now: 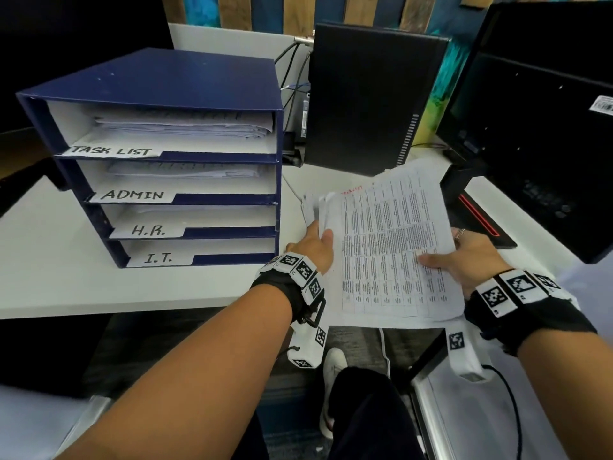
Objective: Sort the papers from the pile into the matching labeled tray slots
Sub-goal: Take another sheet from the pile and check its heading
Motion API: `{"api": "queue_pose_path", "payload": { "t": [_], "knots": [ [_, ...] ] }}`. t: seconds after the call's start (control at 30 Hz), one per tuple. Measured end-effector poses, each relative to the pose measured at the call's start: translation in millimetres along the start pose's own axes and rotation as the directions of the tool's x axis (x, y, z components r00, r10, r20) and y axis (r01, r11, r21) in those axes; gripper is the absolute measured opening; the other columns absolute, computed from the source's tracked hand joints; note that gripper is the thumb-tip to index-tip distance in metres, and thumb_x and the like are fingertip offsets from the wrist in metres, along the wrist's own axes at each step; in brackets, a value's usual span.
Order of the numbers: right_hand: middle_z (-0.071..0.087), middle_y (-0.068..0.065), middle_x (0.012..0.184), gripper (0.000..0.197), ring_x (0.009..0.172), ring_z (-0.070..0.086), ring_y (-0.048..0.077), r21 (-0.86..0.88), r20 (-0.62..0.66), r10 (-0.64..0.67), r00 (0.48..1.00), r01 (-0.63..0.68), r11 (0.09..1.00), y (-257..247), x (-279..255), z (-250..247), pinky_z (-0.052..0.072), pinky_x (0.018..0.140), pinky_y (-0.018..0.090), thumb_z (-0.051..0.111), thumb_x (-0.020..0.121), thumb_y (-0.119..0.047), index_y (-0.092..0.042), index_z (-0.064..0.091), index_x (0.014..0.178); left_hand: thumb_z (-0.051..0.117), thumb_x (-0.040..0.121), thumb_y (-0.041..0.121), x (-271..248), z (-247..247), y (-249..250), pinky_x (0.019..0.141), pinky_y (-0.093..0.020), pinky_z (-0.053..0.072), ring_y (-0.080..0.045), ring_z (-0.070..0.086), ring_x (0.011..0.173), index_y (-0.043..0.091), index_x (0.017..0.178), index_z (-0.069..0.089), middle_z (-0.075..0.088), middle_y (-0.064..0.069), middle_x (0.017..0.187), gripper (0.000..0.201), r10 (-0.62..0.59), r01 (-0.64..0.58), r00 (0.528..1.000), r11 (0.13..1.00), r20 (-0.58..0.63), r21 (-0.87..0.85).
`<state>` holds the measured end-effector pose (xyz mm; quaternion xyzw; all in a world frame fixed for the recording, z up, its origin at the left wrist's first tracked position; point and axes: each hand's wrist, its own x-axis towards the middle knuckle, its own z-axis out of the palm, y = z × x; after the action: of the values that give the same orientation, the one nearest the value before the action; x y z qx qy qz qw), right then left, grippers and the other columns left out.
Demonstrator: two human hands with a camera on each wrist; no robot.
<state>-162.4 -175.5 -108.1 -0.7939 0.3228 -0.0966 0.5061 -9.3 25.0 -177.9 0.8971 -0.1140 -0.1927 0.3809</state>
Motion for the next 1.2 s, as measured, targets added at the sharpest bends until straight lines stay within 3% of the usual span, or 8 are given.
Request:
{"api": "queue_pose_path", "payload": {
  "t": [0.13, 0.37, 0.43, 0.63, 0.83, 1.0, 1.1, 1.2],
  "knots": [
    [0.078, 0.006, 0.100, 0.035, 0.089, 0.076, 0.027, 0.183, 0.109, -0.057, 0.992, 0.036, 0.982, -9.5, -20.0, -4.8, 0.060, 0.081, 0.047, 0.078, 0.078, 0.004, -0.011, 0.070, 0.109, 0.021, 0.082, 0.078, -12.8, -18.4, 9.3, 0.102, -0.041, 0.043, -0.031, 0.057, 0.115, 0.019, 0.141, 0.045, 0.059, -0.008, 0.132, 0.087, 0.049, -0.055, 0.998, 0.967, -0.031, -0.249],
    [0.074, 0.014, 0.112, 0.038, 0.099, 0.074, 0.030, 0.340, 0.208, -0.155, 0.966, 0.077, 0.937, -14.1, -51.5, -0.7, 0.058, 0.086, 0.050, 0.069, 0.083, 0.005, -0.006, 0.064, 0.119, 0.053, 0.100, 0.028, -64.9, -33.6, 4.8, 0.077, -0.034, 0.057, -0.015, 0.068, 0.088, 0.012, 0.112, 0.067, 0.072, 0.000, 0.100, 0.024, 0.180, -0.284, 0.954, 0.806, -0.241, -0.520],
    [0.074, 0.012, 0.115, 0.033, 0.102, 0.073, 0.028, 0.370, 0.193, -0.188, 0.963, 0.106, 0.923, -20.2, -60.7, 6.0, 0.056, 0.090, 0.050, 0.066, 0.089, 0.000, -0.010, 0.065, 0.120, 0.053, 0.101, 0.026, -79.9, -40.3, 4.3, 0.068, -0.024, 0.053, -0.009, 0.065, 0.081, 0.013, 0.107, 0.066, 0.070, 0.003, 0.096, 0.020, 0.191, -0.342, 0.923, 0.805, -0.335, -0.484],
    [0.073, 0.012, 0.117, 0.035, 0.107, 0.071, 0.030, 0.425, 0.260, -0.283, 0.923, 0.153, 0.892, -44.8, -89.7, 43.5, 0.053, 0.096, 0.052, 0.063, 0.092, 0.000, -0.006, 0.063, 0.127, 0.049, 0.102, 0.027, -119.4, -71.0, -22.0, 0.062, -0.027, 0.053, -0.016, 0.062, 0.070, 0.014, 0.089, 0.062, 0.068, -0.003, 0.087, 0.023, 0.099, -0.470, 0.788, 0.734, -0.608, -0.490],
    [0.074, 0.008, 0.116, 0.028, 0.106, 0.072, 0.026, 0.421, 0.365, -0.316, 0.876, 0.147, 0.895, -80.1, -105.1, 109.2, 0.053, 0.099, 0.053, 0.062, 0.096, -0.010, -0.011, 0.066, 0.124, 0.050, 0.098, 0.022, -130.2, -130.7, -62.9, 0.049, -0.017, 0.036, -0.014, 0.043, 0.053, 0.008, 0.063, 0.049, 0.052, -0.003, 0.063, 0.038, -0.081, -0.382, 0.665, 0.817, -0.743, -0.431],
    [0.076, 0.008, 0.108, 0.026, 0.098, 0.074, 0.027, 0.411, 0.430, -0.272, 0.861, 0.082, 0.908, -98.0, -118.6, 147.3, 0.058, 0.086, 0.054, 0.059, 0.100, -0.014, -0.010, 0.062, 0.125, 0.049, 0.093, 0.018, -131.1, -198.9, -74.3, 0.048, -0.027, 0.028, -0.017, 0.036, 0.051, 0.002, 0.062, 0.045, 0.042, -0.005, 0.058, 0.035, -0.121, -0.290, 0.578, 0.894, -0.807, -0.342],
    [0.077, 0.006, 0.104, 0.018, 0.090, 0.075, 0.025, 0.395, 0.469, -0.257, 0.845, 0.060, 0.917, -101.6, -128.9, 162.6, 0.061, 0.069, 0.044, 0.056, 0.102, -0.016, -0.015, 0.061, 0.120, 0.048, 0.092, 0.013, -131.4, -230.9, -69.1, 0.046, -0.030, 0.021, -0.015, 0.027, 0.049, 0.012, 0.055, 0.031, 0.030, -0.002, 0.055, 0.041, -0.043, -0.279, 0.570, 0.929, -0.820, -0.243],
    [0.077, 0.006, 0.104, 0.014, 0.090, 0.075, 0.025, 0.397, 0.412, -0.291, 0.864, 0.118, 0.910, -115.9, -134.6, 173.0, 0.061, 0.073, 0.046, 0.052, 0.103, -0.013, -0.018, 0.062, 0.112, 0.049, 0.092, 0.013, -127.5, -248.3, -66.9, 0.046, -0.029, 0.020, -0.017, 0.022, 0.050, 0.010, 0.057, 0.030, 0.025, -0.003, 0.056, 0.039, 0.004, -0.250, 0.579, 0.953, -0.815, -0.173]
  ]
}}
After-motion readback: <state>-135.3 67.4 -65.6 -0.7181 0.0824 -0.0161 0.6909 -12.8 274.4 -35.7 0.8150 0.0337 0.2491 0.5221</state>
